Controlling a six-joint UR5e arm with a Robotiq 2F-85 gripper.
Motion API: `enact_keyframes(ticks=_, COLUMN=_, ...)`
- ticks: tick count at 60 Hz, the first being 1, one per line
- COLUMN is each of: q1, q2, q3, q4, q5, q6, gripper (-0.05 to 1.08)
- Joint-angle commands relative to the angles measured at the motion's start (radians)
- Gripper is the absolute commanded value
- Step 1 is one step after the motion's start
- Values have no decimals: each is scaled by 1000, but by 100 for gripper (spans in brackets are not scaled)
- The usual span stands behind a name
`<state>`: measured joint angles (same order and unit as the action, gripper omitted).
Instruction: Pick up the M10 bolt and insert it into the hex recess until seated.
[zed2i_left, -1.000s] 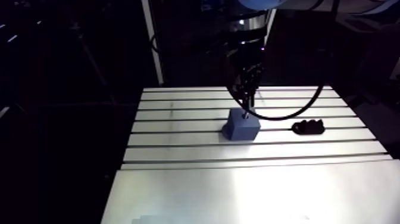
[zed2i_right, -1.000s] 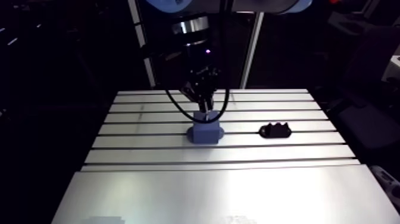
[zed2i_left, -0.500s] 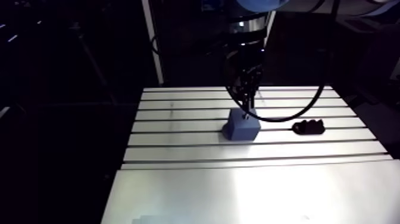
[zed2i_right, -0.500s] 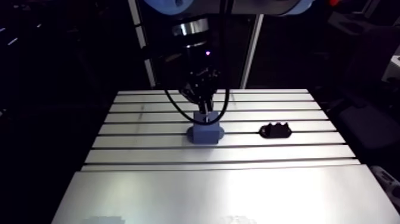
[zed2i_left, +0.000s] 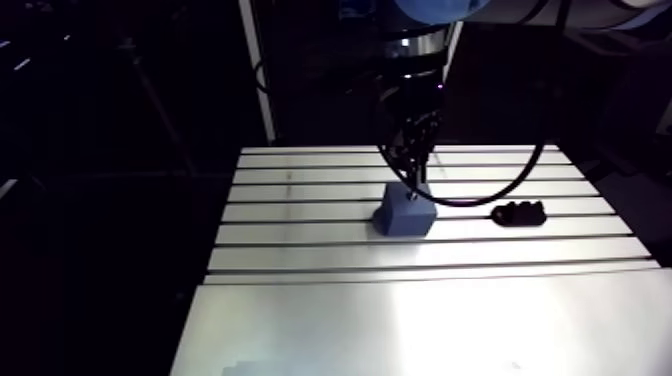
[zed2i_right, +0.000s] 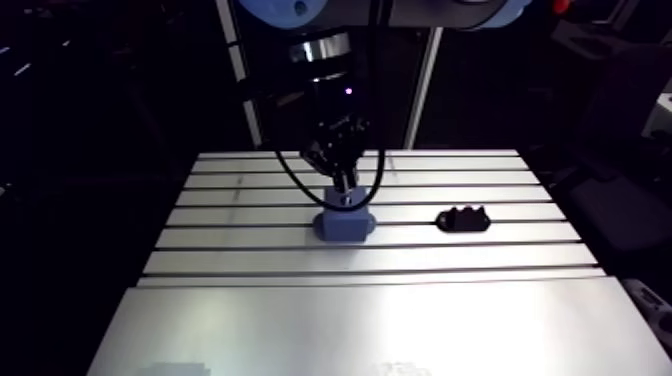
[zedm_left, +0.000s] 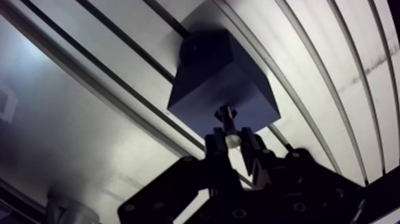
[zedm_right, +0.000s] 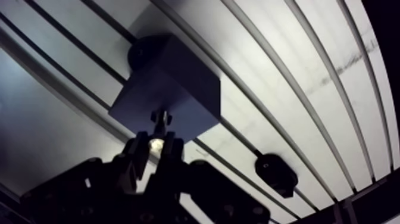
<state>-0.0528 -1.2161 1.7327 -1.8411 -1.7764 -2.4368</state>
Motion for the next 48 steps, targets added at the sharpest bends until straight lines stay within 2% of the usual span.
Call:
enact_keyframes(ticks=1, q1=6, q2=-2, q3=4, q4=3, q5=-1, q6=-16, gripper=28)
enact_keyframes(ticks=2, q1=7, q2=-4, q3=7, q4=4, q5=1, q6=-19, gripper=17)
enact_keyframes(ticks=3, q1=7, q2=-4, q3=7, q4=4, q5=1, q6=-19, gripper=17)
enact_keyframes(ticks=4, q1=9, q2=-5, q3=14, q4=5, q5=-1, q6=-28, gripper=8)
enact_keyframes(ticks=5, q1=9, q2=-5, q3=14, q4=5, q5=-1, q6=-28, gripper=8)
enact_keyframes(ticks=6, q1=12, q2=-6, q3=20, q4=4, q5=-2, q6=-32, gripper=2)
enact_keyframes(ticks=48, q1=4, q2=-10, q3=12, q4=-23, q5=2, q6=-26, gripper=1)
